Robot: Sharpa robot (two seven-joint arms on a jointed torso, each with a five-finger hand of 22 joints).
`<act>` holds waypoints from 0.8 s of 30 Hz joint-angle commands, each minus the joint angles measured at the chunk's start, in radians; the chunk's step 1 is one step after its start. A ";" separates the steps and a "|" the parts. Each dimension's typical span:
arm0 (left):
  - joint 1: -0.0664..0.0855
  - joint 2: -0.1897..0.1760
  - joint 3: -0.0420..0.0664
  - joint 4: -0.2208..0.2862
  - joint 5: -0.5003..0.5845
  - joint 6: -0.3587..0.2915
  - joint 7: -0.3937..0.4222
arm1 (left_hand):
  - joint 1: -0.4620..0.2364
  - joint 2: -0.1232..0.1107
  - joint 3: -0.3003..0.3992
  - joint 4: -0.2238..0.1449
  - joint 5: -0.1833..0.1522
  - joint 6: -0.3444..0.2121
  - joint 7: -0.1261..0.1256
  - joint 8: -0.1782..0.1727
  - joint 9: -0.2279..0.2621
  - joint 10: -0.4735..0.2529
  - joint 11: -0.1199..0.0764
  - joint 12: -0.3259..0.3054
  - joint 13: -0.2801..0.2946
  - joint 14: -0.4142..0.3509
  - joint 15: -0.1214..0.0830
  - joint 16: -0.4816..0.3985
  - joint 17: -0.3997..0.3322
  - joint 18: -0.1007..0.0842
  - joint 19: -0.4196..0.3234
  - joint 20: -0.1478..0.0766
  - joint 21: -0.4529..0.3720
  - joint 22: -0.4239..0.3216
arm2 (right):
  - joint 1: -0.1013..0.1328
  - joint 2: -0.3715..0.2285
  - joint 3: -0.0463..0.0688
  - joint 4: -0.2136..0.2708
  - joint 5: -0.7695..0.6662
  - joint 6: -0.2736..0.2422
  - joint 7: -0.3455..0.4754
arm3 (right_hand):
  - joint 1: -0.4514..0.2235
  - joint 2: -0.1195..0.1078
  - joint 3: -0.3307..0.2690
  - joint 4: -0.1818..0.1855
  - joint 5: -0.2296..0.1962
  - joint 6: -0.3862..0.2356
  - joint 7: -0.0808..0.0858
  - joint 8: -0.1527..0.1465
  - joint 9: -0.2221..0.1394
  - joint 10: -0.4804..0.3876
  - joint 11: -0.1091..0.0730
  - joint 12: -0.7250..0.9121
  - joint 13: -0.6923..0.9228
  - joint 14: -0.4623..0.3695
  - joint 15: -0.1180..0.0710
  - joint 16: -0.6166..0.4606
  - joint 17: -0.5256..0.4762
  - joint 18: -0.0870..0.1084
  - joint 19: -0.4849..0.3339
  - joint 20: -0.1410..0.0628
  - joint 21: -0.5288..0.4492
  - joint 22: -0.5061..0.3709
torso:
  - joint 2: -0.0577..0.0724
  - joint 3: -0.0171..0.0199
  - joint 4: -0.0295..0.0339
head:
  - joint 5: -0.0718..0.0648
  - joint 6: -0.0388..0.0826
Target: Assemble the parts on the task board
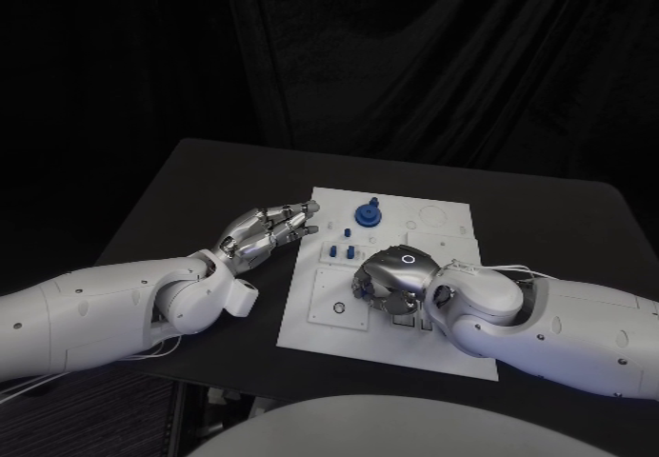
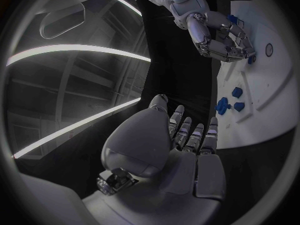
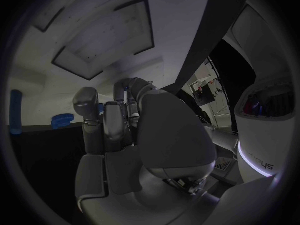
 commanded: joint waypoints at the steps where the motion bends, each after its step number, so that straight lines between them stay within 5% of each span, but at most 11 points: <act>1: -0.002 0.002 0.001 0.001 0.005 0.012 0.008 | 0.011 -0.002 0.005 0.002 0.005 0.008 -0.001 0.006 0.001 0.002 0.006 0.005 0.001 0.002 0.001 0.004 0.001 0.005 0.000 0.006 -0.001 -0.001 | -0.004 -0.006 0.000 0.009 0.005 -0.029 0.002 | -0.011 0.000 0.000 0.005 0.000 0.011 -0.002 0.002 0.002 -0.003 -0.003 -0.005 -0.002 0.000 0.002 0.000 0.002 -0.004 -0.004 0.001 -0.002 0.102 | 0.000 -0.0001 0.0000 | 0.001 0.000; 11: -0.003 0.003 0.001 -0.002 0.005 0.013 0.003 | 0.011 -0.001 0.006 0.002 0.005 0.009 0.000 0.006 0.001 0.002 0.007 0.006 0.001 0.003 0.002 0.005 0.001 0.005 0.001 0.006 0.000 0.000 | 0.006 -0.049 0.000 0.056 0.125 -0.059 0.022 | -0.004 -0.001 0.000 -0.002 0.006 0.027 -0.007 0.014 0.008 0.021 -0.010 -0.009 -0.009 0.003 -0.004 0.003 0.003 -0.005 0.003 -0.003 0.004 0.105 | 0.000 0.0004 -0.0002 | 0.008 0.000; 24: -0.003 0.006 0.001 -0.005 0.005 0.017 -0.002 | 0.012 0.000 0.007 0.001 0.006 0.009 0.000 0.006 0.001 0.002 0.009 0.006 0.001 0.004 0.002 0.006 0.001 0.004 0.005 0.006 0.002 0.010 | 0.095 -0.084 0.000 0.058 0.648 0.057 0.028 | -0.013 0.007 0.001 0.009 -0.007 0.026 -0.010 0.017 0.011 0.034 -0.012 -0.020 -0.019 0.001 -0.006 0.000 -0.004 -0.003 -0.001 -0.005 -0.008 0.101 | -0.002 -0.0006 0.0001 | 0.021 0.000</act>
